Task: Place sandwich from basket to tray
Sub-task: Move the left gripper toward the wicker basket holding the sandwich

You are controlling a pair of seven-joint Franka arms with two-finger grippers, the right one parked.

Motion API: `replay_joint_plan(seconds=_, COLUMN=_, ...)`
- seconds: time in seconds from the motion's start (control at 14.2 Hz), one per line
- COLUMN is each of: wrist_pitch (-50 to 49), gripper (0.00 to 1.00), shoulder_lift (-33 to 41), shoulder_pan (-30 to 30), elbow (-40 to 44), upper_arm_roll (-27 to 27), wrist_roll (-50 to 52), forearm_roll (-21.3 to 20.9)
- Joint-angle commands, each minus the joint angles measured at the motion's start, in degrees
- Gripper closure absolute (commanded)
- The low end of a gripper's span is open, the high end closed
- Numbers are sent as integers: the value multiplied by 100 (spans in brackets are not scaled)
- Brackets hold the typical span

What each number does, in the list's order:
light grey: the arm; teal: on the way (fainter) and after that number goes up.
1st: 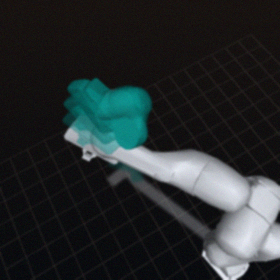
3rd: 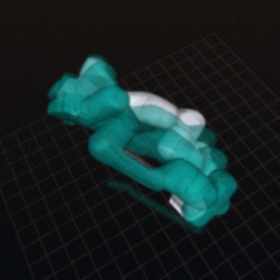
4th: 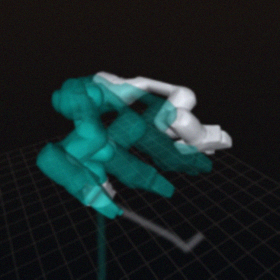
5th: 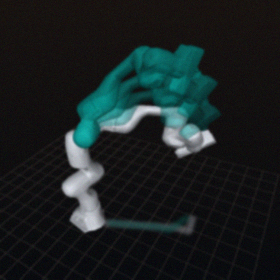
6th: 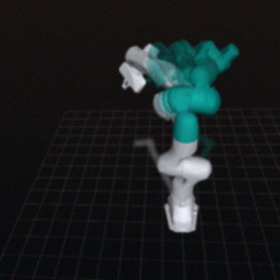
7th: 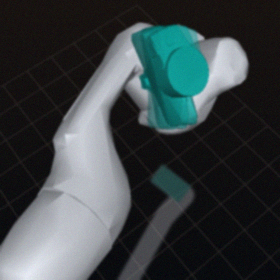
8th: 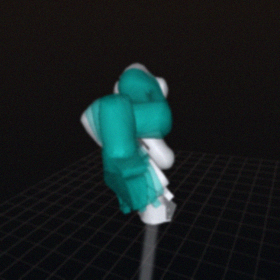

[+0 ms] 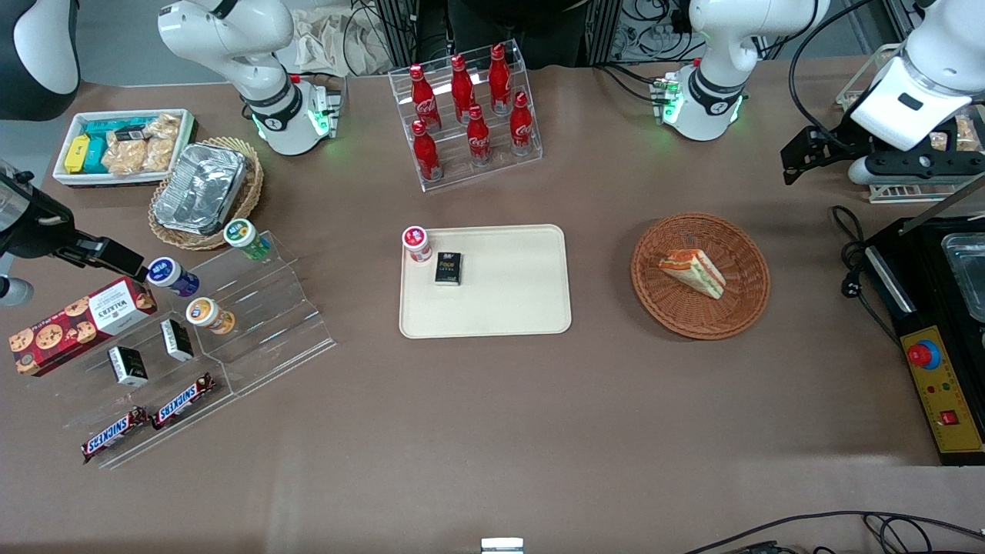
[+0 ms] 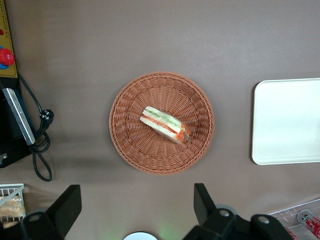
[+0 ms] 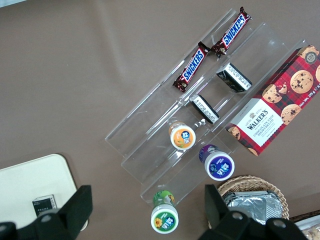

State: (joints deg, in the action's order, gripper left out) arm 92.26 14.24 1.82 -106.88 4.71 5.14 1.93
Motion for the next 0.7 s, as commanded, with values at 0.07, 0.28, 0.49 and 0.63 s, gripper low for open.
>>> replay_joint_plan(seconds=0.07, wrist_pitch=-32, gripper=0, shoulder_lift=79, shoulder_pan=11, elbow=-18, upper_arm_roll=-32, wrist_roll=-30, forearm_roll=-44)
replay_joint_plan(seconds=0.28, wrist_pitch=-32, gripper=0, shoulder_lift=35, shoulder_pan=3, elbow=44, upper_arm_roll=-32, wrist_roll=-74, forearm_roll=-53)
replay_joint_plan(seconds=0.49, wrist_pitch=29, gripper=0, shoulder_lift=-44, shoulder_pan=11, elbow=62, upper_arm_roll=-41, wrist_roll=240, forearm_roll=-88)
replay_joint_plan(seconds=0.63, wrist_pitch=29, gripper=0, shoulder_lift=-87, shoulder_pan=11, elbow=123, upper_arm_roll=-23, wrist_roll=976, forearm_roll=-36)
